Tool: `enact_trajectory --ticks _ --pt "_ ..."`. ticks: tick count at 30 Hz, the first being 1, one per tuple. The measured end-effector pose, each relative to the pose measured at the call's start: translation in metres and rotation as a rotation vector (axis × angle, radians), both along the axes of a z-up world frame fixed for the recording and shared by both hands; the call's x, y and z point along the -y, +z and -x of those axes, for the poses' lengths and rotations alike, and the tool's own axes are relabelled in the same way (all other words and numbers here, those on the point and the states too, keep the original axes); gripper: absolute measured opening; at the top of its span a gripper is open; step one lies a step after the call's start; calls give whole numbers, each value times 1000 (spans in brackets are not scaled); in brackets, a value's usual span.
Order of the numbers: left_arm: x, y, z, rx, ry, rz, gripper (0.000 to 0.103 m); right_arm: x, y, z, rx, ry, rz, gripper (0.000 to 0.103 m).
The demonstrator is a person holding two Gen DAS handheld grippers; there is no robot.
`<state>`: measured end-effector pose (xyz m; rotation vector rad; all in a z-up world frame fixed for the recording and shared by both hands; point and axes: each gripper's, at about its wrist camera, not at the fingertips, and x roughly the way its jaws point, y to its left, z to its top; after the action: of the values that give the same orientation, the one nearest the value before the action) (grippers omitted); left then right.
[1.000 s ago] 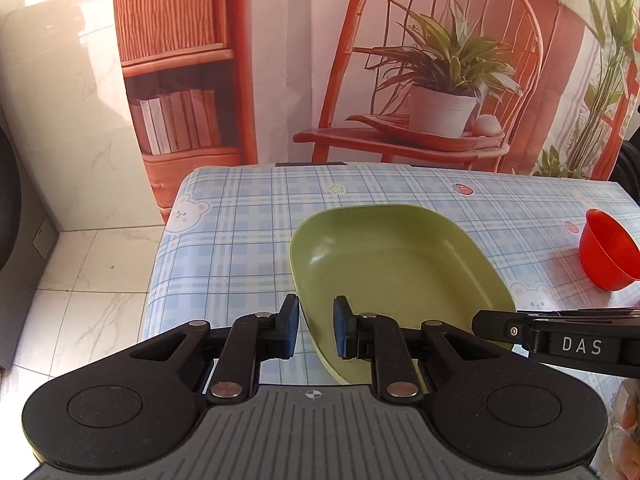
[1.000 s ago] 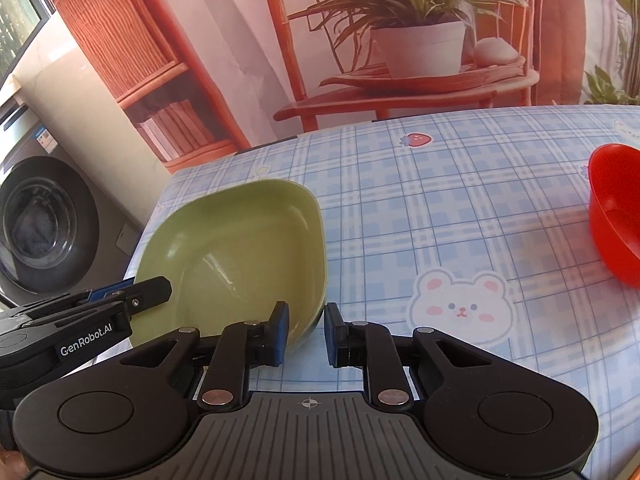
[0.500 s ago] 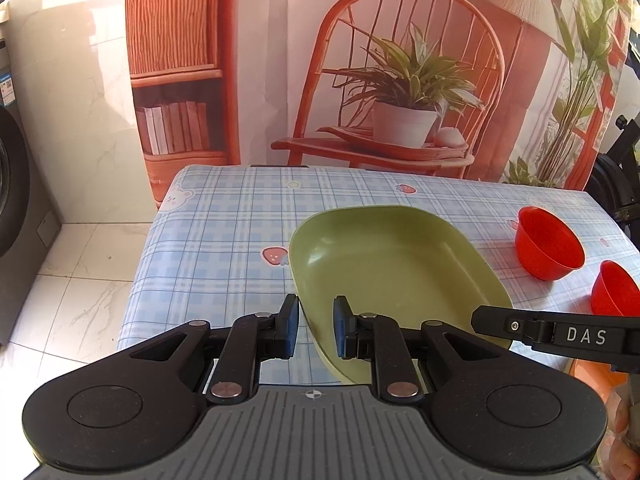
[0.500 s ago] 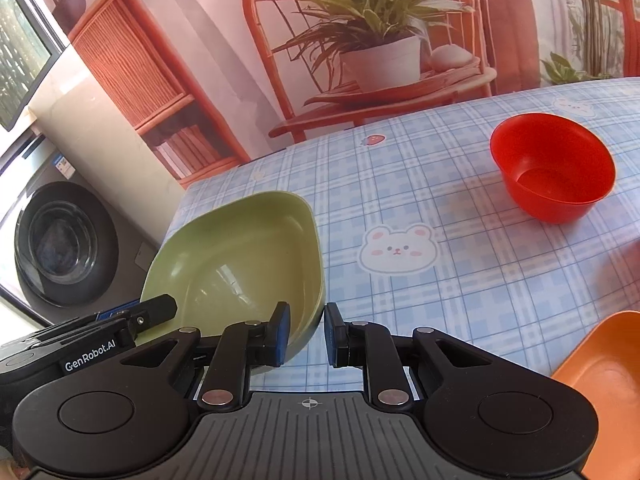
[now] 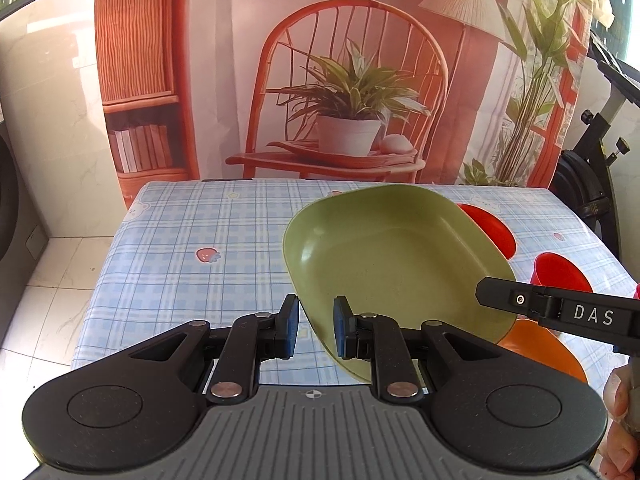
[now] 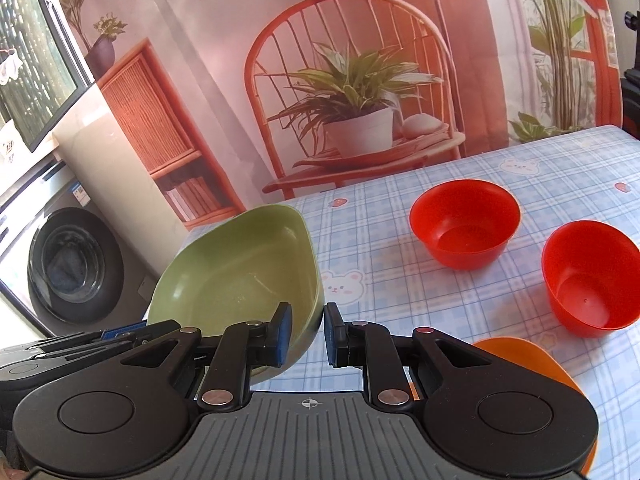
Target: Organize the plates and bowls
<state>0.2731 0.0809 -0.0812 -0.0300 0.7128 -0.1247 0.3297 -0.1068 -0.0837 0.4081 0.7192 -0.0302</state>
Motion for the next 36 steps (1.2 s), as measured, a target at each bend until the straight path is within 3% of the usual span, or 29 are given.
enact_trajectory --ticks 13,28,36 --pt "61 -1 28 12 -32 40 20 61 8 55 68 -56 -3 17" --pt "100 -16 48 -28 -67 134 20 111 3 98 92 -93 -31 17" --pt "116 -20 50 -33 -107 121 20 127 -3 111 87 -115 -32 16"
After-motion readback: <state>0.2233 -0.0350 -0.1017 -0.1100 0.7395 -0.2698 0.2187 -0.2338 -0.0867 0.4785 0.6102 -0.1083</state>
